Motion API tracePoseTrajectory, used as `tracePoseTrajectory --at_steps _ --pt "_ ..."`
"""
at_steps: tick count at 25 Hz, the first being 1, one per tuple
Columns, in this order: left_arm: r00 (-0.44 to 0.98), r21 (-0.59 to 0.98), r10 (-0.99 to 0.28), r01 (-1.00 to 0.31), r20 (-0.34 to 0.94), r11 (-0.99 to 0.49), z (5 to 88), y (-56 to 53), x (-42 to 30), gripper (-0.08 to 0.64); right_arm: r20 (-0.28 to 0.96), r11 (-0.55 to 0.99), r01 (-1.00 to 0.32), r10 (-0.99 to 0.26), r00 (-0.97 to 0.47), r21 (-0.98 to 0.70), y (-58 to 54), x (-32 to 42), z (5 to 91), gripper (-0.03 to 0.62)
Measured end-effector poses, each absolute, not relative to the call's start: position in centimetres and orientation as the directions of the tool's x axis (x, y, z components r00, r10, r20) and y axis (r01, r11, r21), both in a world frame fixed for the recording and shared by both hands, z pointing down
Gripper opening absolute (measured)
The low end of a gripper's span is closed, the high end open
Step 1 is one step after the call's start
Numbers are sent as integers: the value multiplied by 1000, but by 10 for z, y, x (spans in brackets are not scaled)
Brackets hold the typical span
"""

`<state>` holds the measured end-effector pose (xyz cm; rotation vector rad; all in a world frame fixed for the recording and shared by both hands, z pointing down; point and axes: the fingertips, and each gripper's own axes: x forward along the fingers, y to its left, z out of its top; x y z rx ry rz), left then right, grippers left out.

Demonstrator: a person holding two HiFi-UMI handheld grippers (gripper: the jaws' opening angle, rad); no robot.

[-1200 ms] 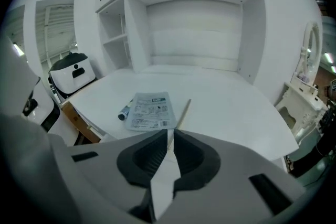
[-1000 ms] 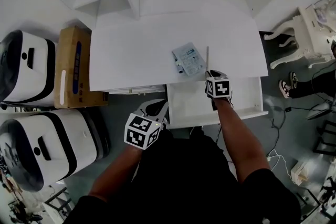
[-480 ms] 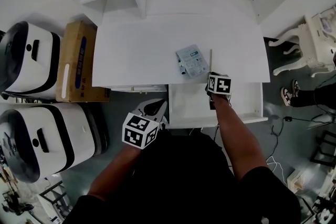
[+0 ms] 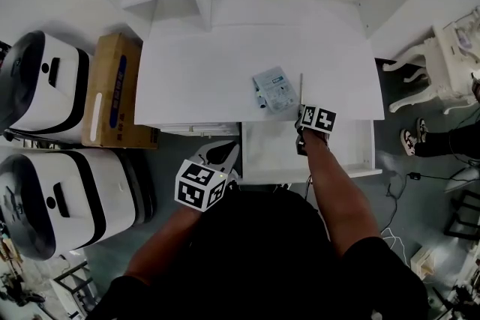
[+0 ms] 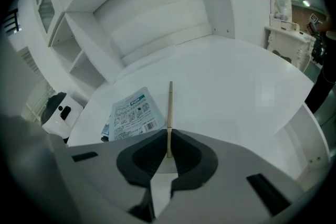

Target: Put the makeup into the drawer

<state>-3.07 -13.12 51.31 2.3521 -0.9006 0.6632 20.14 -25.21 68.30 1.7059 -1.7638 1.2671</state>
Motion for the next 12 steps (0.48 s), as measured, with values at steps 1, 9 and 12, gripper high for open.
tracePoseTrajectory --at_steps 1,9,12 --pt "658 298 -449 -710 605 -638 513 -131 -31 11 779 -150 -923 -593 -203 -354 -252 202 683 44" --pt "660 306 -449 -710 603 -634 518 -132 -27 11 730 -127 -890 -628 -269 -438 -250 206 671 44" --pt "653 306 -457 -719 604 -624 521 -136 -27 11 708 -43 -905 -639 -301 -423 -245 202 656 44"
